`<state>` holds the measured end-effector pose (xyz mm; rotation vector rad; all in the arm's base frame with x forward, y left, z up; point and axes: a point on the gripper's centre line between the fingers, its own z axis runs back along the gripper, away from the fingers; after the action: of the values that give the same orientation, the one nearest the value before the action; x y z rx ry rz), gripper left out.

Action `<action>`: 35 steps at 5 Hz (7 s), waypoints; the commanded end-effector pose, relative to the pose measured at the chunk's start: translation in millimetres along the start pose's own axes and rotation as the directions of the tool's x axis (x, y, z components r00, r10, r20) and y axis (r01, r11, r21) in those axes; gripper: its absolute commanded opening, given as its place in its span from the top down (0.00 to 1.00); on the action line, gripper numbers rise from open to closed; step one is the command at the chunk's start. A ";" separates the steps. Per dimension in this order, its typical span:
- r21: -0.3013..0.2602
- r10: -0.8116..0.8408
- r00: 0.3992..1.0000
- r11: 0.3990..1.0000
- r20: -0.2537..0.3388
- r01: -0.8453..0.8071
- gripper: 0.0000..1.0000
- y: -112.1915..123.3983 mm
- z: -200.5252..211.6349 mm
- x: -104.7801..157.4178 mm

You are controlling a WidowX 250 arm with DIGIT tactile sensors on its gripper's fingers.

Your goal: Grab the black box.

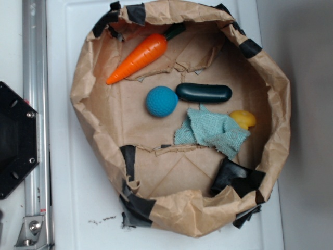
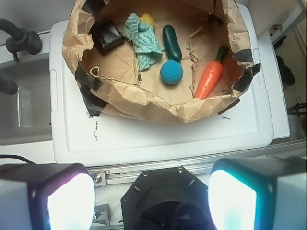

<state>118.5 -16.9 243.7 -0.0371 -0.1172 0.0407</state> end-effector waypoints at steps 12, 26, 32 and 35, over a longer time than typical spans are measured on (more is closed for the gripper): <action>-0.072 -0.597 0.735 0.759 0.322 0.647 0.00 -52.0 -217.0 165.1; -0.053 -0.348 0.922 0.931 0.169 0.361 1.00 15.0 -166.0 137.2; -0.029 0.047 0.998 0.998 -0.046 -0.049 0.00 -11.3 -171.2 113.5; 0.028 -0.079 0.989 0.996 -0.127 0.084 0.00 -19.8 -256.5 134.0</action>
<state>283.3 -23.5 17.8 0.0001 0.0015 -0.0337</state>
